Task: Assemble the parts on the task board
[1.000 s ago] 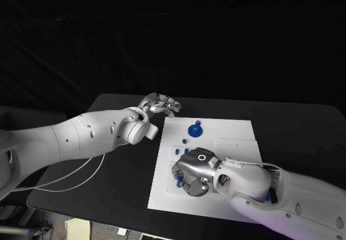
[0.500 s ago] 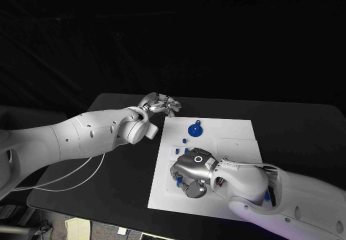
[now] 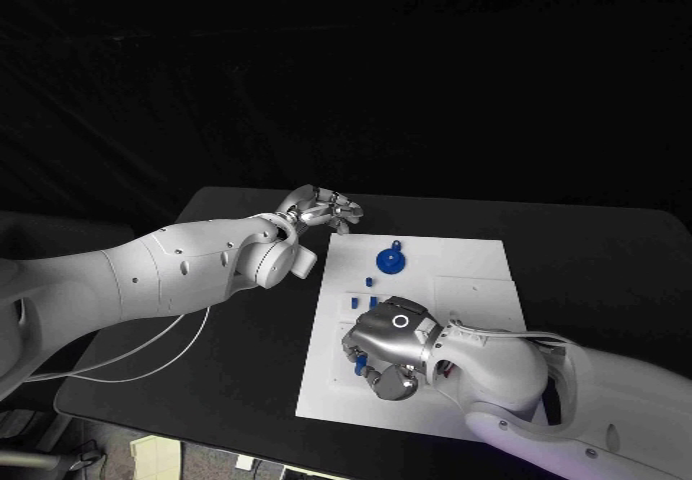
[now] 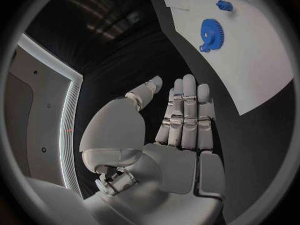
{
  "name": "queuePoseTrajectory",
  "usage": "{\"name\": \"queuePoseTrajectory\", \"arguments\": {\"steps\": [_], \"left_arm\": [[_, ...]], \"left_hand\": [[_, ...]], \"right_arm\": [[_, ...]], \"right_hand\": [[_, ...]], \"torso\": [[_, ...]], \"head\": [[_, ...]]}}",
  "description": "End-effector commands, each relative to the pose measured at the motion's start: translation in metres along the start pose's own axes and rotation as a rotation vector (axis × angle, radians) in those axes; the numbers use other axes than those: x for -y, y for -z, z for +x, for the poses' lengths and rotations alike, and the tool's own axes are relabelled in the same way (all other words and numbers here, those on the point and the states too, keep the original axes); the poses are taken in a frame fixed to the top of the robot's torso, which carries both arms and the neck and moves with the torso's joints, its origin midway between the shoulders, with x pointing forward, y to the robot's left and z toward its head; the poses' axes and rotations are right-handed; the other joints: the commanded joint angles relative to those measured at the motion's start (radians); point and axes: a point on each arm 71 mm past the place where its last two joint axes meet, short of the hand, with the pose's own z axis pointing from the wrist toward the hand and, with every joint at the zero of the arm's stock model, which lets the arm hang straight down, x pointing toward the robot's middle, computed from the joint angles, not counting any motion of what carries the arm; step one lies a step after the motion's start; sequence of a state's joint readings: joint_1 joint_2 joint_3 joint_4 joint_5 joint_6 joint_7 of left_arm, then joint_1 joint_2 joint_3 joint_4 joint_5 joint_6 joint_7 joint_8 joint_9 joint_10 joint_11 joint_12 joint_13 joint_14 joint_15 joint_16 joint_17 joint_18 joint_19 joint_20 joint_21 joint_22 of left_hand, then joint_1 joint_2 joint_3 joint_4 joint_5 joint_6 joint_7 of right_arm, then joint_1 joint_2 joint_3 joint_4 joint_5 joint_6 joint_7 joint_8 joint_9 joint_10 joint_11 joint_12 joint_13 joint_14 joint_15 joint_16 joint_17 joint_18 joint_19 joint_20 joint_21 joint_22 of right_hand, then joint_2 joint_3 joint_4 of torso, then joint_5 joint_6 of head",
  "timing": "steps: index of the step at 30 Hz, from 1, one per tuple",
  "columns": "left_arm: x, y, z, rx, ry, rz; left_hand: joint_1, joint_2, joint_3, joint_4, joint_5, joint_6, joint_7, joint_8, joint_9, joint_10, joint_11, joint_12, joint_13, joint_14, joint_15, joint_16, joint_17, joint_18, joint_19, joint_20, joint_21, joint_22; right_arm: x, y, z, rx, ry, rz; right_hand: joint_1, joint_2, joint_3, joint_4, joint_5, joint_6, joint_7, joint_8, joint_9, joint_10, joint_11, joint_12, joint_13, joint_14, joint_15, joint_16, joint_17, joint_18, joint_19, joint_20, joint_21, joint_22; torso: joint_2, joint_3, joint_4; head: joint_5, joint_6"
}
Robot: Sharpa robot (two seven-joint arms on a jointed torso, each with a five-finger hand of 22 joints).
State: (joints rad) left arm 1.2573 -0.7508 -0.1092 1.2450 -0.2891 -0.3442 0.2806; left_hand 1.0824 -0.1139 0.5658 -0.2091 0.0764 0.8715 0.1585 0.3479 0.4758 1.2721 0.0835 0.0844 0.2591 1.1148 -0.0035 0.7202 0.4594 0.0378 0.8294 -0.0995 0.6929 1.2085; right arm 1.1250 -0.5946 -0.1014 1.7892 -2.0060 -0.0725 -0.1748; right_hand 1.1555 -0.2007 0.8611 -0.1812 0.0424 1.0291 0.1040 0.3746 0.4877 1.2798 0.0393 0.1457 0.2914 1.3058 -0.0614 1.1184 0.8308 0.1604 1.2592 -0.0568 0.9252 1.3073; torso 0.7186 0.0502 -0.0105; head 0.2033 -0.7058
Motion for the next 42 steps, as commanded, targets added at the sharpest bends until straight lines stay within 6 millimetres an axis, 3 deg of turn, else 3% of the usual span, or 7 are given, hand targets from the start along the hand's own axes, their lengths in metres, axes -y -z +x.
{"name": "queuePoseTrajectory", "arguments": {"steps": [1, 42], "left_arm": [[0.0012, -0.0003, 0.0019, -0.012, 0.009, 0.005], [0.0011, -0.0001, 0.0014, -0.012, 0.009, 0.004]], "left_hand": [[0.002, 0.009, 0.0, -0.008, 0.004, -0.008, -0.002, 0.005, -0.001, 0.003, 0.002, -0.007, -0.001, 0.008, 0.001, -0.006, 0.002, 0.006, 0.007, -0.001, -0.003, 0.001], [0.002, 0.011, 0.001, -0.009, 0.004, -0.009, -0.002, 0.006, -0.002, 0.003, 0.002, -0.007, -0.001, 0.009, 0.001, -0.009, 0.006, 0.006, 0.007, -0.001, -0.005, 0.003]], "right_arm": [[0.0002, 0.0003, -0.0012, 0.011, 0.03, 0.01], [0.0069, -0.0026, 0.004, -0.047, 0.031, 0.026]], "right_hand": [[0.0, 0.007, 0.003, -0.004, 0.007, 0.007, 0.001, 0.004, 0.003, 0.032, -0.002, 0.007, 0.0, -0.007, -0.013, -0.001, -0.001, 0.101, -0.004, -0.005, 0.005, 0.019], [-0.003, 0.004, 0.01, 0.0, 0.006, 0.009, 0.001, 0.004, 0.004, 0.034, -0.003, 0.006, 0.003, -0.007, -0.014, -0.002, -0.001, 0.101, -0.004, -0.004, 0.005, 0.018]], "torso": [[0.0, -0.0007, 0.0001], [0.0, -0.0002, 0.0]], "head": [[0.0, 0.0], [0.003, -0.008]]}}
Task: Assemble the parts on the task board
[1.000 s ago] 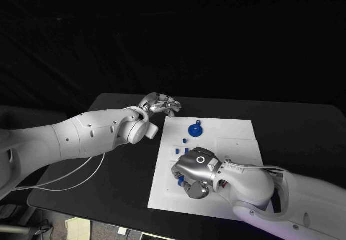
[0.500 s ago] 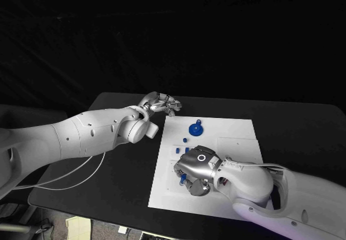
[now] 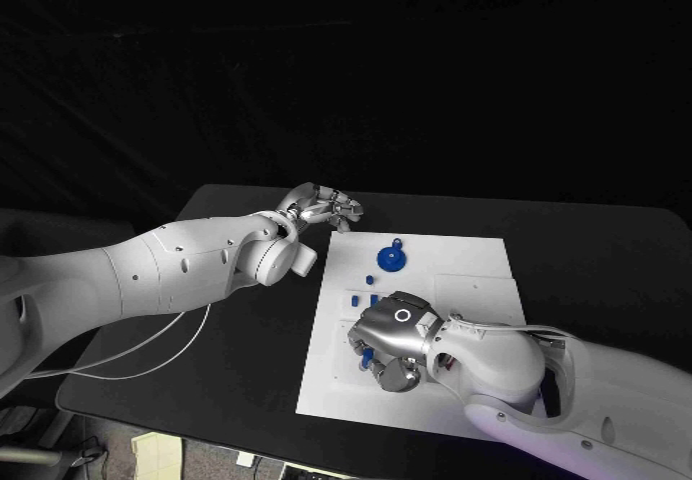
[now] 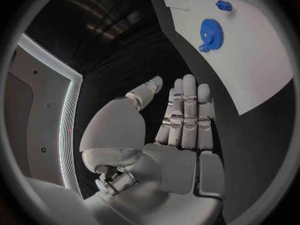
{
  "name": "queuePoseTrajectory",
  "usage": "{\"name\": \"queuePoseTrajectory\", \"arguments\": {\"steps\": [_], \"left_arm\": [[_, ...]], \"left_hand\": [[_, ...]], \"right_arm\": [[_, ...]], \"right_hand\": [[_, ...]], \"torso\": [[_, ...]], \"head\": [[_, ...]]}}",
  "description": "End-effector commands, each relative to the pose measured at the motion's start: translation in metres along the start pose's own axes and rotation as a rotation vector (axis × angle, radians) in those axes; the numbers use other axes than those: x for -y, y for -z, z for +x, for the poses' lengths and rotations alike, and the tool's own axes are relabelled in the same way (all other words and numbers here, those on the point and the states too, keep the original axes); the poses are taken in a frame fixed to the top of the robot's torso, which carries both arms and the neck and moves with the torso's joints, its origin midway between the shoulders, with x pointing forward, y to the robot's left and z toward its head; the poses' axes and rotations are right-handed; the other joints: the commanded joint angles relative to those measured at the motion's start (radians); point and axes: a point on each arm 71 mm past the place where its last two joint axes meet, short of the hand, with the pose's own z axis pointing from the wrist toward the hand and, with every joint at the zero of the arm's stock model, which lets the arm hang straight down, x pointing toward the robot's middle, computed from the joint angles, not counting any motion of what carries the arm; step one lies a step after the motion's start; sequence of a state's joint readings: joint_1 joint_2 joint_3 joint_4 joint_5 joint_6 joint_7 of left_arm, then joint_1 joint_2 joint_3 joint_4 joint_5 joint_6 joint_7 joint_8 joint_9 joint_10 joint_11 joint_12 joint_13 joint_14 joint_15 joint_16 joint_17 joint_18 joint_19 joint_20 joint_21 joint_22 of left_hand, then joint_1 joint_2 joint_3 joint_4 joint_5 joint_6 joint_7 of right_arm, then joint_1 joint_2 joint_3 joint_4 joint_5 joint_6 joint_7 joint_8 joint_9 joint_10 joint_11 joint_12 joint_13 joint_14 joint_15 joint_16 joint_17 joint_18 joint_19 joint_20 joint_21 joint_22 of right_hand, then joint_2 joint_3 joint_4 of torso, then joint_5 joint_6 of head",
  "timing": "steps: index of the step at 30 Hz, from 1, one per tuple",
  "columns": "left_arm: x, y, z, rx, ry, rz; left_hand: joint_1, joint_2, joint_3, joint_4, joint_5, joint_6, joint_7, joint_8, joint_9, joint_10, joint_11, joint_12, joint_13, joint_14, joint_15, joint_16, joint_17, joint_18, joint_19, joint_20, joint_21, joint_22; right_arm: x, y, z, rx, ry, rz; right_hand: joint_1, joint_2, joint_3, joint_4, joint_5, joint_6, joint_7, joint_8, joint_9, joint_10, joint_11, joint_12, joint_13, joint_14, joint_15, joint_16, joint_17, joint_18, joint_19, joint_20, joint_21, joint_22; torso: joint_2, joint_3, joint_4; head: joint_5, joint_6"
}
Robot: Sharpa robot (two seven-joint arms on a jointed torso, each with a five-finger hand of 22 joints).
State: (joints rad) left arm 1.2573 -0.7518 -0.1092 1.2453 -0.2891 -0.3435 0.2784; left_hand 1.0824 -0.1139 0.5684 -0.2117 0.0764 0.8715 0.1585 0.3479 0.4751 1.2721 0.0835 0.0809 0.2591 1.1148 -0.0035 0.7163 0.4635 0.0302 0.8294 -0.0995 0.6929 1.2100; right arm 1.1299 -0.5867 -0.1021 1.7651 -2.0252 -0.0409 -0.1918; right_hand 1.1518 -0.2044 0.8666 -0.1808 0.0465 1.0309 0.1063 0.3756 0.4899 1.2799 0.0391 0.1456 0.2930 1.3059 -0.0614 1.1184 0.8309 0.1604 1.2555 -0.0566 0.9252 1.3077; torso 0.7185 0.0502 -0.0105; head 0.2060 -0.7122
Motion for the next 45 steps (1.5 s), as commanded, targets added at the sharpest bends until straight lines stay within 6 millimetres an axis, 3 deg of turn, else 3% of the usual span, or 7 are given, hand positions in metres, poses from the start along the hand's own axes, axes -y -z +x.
{"name": "queuePoseTrajectory", "arguments": {"steps": [1, 23, 45], "left_arm": [[0.001, 0.0, 0.002, -0.011, 0.009, 0.006], [0.001, 0.0, 0.001, -0.01, 0.009, 0.006], [0.001, 0.0, 0.001, -0.01, 0.009, 0.005]], "left_hand": [[0.002, 0.011, -0.002, -0.006, 0.004, -0.009, -0.002, 0.006, -0.001, 0.003, 0.002, -0.004, -0.001, 0.009, 0.001, -0.005, 0.002, 0.014, 0.007, -0.001, -0.005, 0.001], [0.003, 0.011, -0.002, -0.007, 0.004, -0.009, -0.002, 0.006, -0.001, 0.003, 0.002, -0.004, -0.001, 0.009, 0.001, -0.007, 0.005, 0.014, 0.008, -0.001, -0.006, 0.002], [0.003, 0.012, -0.001, -0.008, 0.004, -0.009, -0.002, 0.007, -0.002, 0.003, 0.002, -0.004, -0.001, 0.009, 0.001, -0.009, 0.007, 0.013, 0.008, -0.001, -0.006, 0.003]], "right_arm": [[-0.001, 0.0, 0.001, -0.013, -0.001, -0.006], [-0.004, -0.002, -0.001, 0.003, -0.007, -0.012], [-0.004, -0.004, 0.009, -0.043, -0.003, -0.011]], "right_hand": [[0.001, 0.008, 0.004, -0.001, 0.002, 0.007, -0.002, 0.003, 0.002, 0.033, -0.002, 0.006, 0.001, -0.007, -0.014, -0.002, -0.001, 0.101, -0.001, -0.005, 0.005, 0.018], [0.0, 0.008, 0.006, 0.0, 0.002, 0.007, -0.002, 0.003, 0.002, 0.034, -0.003, 0.006, 0.002, -0.007, -0.014, -0.002, -0.001, 0.101, -0.001, -0.004, 0.006, 0.018], [-0.001, 0.008, 0.007, 0.0, 0.002, 0.007, -0.002, 0.003, 0.003, 0.033, -0.003, 0.006, 0.003, -0.007, -0.014, -0.002, -0.001, 0.101, -0.001, -0.004, 0.006, 0.018]], "torso": [[0.0, -0.0002, 0.0], [0.001, -0.0004, 0.0008], [0.0, -0.0002, 0.0003]], "head": [[0.001, -0.002], [0.004, -0.01], [0.007, -0.015]]}}
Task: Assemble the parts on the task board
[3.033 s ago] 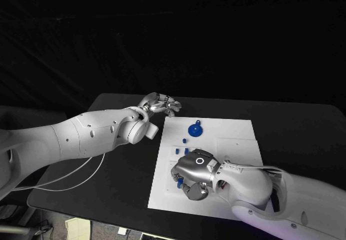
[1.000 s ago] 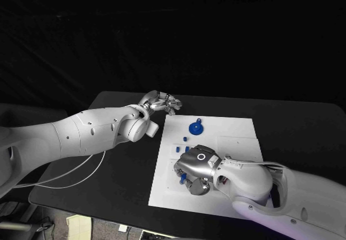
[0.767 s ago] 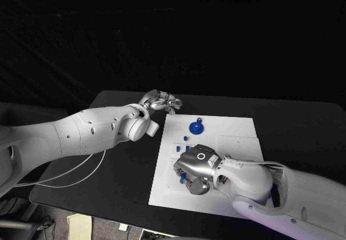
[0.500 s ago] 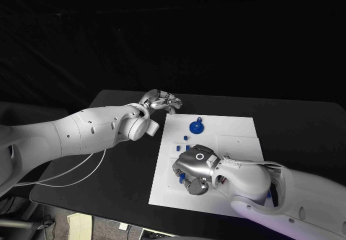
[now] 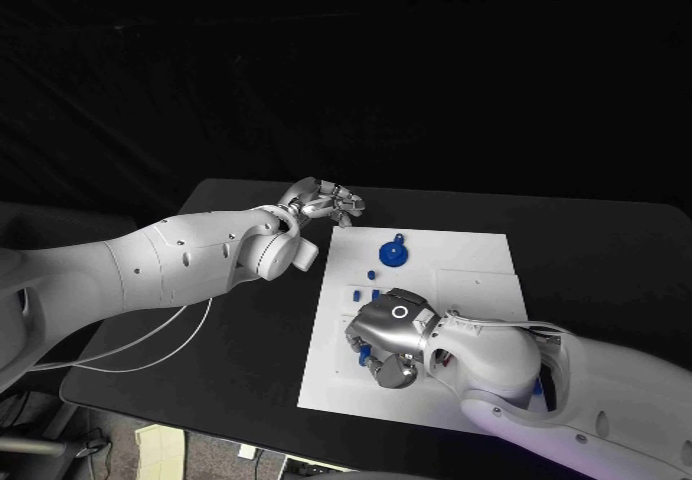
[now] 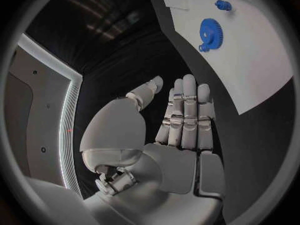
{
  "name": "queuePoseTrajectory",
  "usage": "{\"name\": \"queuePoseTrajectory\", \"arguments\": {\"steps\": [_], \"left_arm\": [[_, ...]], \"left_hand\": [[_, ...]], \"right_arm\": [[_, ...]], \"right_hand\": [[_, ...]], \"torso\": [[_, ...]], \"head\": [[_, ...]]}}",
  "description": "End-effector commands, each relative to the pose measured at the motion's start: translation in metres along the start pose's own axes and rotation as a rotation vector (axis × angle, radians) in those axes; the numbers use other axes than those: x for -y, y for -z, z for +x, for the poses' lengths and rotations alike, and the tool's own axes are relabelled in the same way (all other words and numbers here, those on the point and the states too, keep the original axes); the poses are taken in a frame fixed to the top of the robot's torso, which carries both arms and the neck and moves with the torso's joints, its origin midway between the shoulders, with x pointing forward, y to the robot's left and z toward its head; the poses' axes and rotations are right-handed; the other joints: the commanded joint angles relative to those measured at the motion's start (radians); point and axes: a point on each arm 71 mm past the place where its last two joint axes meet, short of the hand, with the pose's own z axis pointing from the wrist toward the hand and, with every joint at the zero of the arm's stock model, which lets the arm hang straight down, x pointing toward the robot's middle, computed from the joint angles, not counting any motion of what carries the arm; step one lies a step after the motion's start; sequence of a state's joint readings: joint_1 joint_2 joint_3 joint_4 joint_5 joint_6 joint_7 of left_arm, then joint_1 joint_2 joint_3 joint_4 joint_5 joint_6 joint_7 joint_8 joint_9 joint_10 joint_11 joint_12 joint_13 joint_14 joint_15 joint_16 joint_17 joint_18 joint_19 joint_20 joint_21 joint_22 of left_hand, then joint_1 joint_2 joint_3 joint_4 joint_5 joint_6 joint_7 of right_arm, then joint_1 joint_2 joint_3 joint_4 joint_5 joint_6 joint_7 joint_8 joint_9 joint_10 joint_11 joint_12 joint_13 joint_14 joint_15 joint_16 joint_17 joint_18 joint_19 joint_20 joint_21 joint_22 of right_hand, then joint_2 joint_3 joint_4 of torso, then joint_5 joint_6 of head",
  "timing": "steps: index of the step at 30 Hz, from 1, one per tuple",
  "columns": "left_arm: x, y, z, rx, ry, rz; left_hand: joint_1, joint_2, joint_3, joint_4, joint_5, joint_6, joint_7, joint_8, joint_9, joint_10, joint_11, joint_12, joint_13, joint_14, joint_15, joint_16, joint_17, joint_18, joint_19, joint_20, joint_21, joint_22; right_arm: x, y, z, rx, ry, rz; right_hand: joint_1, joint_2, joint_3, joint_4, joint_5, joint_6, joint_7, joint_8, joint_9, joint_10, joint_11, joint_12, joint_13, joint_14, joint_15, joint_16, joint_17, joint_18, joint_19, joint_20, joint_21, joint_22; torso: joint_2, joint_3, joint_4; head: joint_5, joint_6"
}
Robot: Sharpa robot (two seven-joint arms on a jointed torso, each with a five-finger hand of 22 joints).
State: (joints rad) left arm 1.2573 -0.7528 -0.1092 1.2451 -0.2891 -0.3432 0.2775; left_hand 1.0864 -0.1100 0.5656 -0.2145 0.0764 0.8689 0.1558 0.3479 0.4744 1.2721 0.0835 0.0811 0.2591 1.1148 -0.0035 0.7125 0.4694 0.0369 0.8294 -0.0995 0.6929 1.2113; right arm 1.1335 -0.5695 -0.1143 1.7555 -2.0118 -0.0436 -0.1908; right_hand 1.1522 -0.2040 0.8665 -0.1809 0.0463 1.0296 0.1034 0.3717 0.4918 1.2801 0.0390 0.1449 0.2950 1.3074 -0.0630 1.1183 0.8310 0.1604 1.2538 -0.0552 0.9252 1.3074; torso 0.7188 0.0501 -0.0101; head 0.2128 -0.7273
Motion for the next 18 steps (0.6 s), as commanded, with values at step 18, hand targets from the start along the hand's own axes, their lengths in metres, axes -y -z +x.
{"name": "queuePoseTrajectory", "arguments": {"steps": [18], "left_arm": [[0.0011, -0.0002, 0.001, -0.011, 0.009, 0.006]], "left_hand": [[0.0, 0.009, 0.002, -0.005, 0.004, -0.006, 0.001, 0.007, -0.001, 0.003, 0.002, -0.004, -0.001, 0.01, 0.001, -0.007, 0.003, 0.007, 0.008, -0.001, -0.007, 0.002]], "right_arm": [[0.0003, 0.0029, 0.0043, 0.0, 0.037, 0.018]], "right_hand": [[0.001, 0.007, 0.009, -0.002, 0.003, 0.009, 0.001, 0.007, 0.002, 0.034, -0.003, 0.006, 0.002, -0.009, -0.013, -0.002, -0.001, 0.101, 0.0, -0.006, 0.006, 0.018]], "torso": [[0.0, -0.0001, 0.0001]], "head": [[0.0, -0.001]]}}
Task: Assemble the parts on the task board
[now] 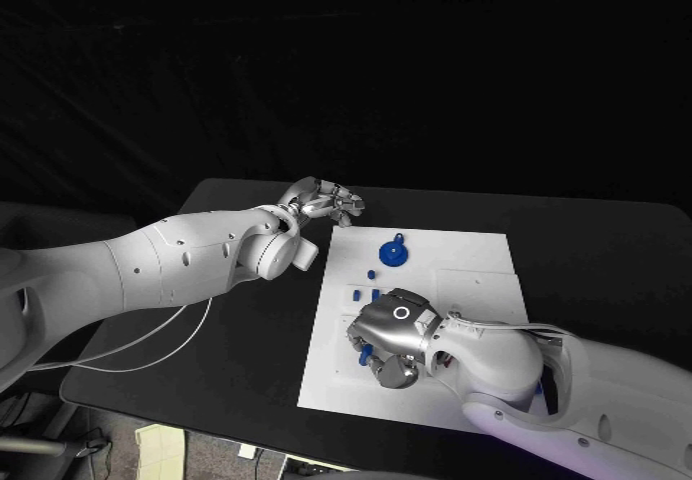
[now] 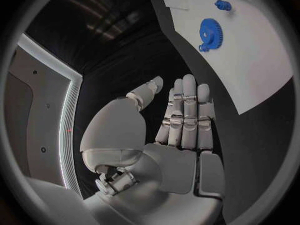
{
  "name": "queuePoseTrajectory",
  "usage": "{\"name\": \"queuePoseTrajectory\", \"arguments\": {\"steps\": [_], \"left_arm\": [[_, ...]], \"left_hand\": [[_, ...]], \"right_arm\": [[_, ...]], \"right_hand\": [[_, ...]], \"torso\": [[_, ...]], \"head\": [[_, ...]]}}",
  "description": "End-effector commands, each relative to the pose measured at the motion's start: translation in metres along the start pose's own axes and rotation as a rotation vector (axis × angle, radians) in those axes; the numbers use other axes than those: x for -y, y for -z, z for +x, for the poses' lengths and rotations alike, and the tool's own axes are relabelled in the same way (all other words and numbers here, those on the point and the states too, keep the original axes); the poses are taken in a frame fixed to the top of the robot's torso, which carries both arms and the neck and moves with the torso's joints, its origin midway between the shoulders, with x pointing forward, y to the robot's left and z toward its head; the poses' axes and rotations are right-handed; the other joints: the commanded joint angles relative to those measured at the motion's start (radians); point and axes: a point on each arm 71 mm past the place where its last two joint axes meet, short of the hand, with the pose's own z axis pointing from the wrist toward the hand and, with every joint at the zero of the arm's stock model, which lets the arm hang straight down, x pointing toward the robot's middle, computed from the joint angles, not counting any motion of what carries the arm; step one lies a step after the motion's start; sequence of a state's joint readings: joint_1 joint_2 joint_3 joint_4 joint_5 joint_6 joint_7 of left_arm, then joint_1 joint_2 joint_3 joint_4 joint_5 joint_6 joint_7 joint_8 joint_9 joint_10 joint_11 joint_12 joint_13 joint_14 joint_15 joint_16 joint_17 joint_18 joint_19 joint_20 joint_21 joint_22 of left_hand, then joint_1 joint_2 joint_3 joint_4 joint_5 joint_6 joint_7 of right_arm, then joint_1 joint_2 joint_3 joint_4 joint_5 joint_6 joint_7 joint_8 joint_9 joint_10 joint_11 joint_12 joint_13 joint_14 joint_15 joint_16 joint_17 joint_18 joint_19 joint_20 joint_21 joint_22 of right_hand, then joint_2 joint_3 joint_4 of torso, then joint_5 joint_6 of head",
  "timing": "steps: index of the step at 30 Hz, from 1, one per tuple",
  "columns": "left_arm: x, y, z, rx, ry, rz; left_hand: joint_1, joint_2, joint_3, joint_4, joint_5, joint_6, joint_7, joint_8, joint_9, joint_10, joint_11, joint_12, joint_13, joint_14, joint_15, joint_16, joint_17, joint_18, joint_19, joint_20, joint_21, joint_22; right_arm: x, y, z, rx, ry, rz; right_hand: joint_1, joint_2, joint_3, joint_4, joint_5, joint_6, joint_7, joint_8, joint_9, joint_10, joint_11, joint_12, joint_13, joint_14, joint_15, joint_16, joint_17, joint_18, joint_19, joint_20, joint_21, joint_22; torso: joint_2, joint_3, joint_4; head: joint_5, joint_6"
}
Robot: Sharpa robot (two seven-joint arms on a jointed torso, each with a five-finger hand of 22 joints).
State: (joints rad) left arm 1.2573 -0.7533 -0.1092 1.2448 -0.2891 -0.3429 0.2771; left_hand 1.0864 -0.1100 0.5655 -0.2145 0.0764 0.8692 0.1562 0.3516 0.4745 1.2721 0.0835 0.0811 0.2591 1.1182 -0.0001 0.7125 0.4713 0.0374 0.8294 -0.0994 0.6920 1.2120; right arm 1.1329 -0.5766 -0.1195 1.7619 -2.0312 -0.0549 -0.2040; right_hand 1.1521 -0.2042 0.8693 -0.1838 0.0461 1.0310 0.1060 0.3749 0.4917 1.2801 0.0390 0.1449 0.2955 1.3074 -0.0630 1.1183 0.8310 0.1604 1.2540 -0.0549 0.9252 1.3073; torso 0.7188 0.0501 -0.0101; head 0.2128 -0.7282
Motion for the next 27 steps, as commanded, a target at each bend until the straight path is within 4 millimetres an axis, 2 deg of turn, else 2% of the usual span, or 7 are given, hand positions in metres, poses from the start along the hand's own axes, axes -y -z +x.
{"name": "queuePoseTrajectory", "arguments": {"steps": [1, 13, 27], "left_arm": [[0.0013, -0.0003, 0.0015, -0.011, 0.009, 0.006], [0.0012, -0.0002, 0.0015, -0.012, 0.009, 0.005], [0.0015, -0.0007, 0.0027, -0.015, 0.01, 0.006]], "left_hand": [[0.0, 0.009, 0.002, -0.005, 0.004, -0.006, 0.001, 0.003, -0.001, 0.003, 0.002, -0.004, -0.001, 0.006, -0.002, -0.007, 0.001, 0.006, 0.008, -0.001, -0.006, 0.001], [0.0, 0.01, 0.002, -0.005, 0.004, -0.007, 0.001, 0.003, -0.001, 0.003, 0.002, -0.004, -0.001, 0.006, -0.002, -0.008, 0.002, 0.006, 0.008, -0.001, -0.006, 0.001], [0.0, 0.01, 0.002, -0.006, 0.004, -0.007, 0.001, 0.004, -0.002, 0.003, 0.002, -0.005, -0.001, 0.006, -0.002, -0.009, 0.004, 0.006, 0.008, -0.001, -0.007, 0.002]], "right_arm": [[0.0, 0.0008, 0.0032, -0.01, 0.021, 0.008], [0.0003, 0.002, 0.0047, -0.031, 0.026, 0.005], [-0.006, -0.0062, 0.008, -0.053, 0.018, -0.014]], "right_hand": [[0.001, 0.008, 0.007, 0.001, 0.003, 0.007, -0.002, 0.004, 0.002, 0.034, -0.003, 0.007, 0.002, -0.009, -0.013, -0.002, -0.001, 0.101, 0.0, -0.006, 0.006, 0.018], [0.001, 0.007, 0.008, 0.001, 0.003, 0.008, -0.002, 0.004, 0.002, 0.035, -0.003, 0.007, 0.003, -0.009, -0.013, -0.002, -0.001, 0.101, 0.0, -0.006, 0.006, 0.018], [0.0, 0.005, 0.008, 0.002, 0.003, 0.008, -0.002, 0.004, 0.003, 0.034, -0.003, 0.006, 0.004, -0.009, -0.013, -0.003, -0.001, 0.101, 0.0, -0.006, 0.007, 0.018]], "torso": [[0.0, -0.0001, 0.0001], [0.0, -0.0004, -0.0002], [0.0, 0.0, -0.0004]], "head": [[0.0, 0.0], [0.002, -0.002], [-0.001, -0.001]]}}
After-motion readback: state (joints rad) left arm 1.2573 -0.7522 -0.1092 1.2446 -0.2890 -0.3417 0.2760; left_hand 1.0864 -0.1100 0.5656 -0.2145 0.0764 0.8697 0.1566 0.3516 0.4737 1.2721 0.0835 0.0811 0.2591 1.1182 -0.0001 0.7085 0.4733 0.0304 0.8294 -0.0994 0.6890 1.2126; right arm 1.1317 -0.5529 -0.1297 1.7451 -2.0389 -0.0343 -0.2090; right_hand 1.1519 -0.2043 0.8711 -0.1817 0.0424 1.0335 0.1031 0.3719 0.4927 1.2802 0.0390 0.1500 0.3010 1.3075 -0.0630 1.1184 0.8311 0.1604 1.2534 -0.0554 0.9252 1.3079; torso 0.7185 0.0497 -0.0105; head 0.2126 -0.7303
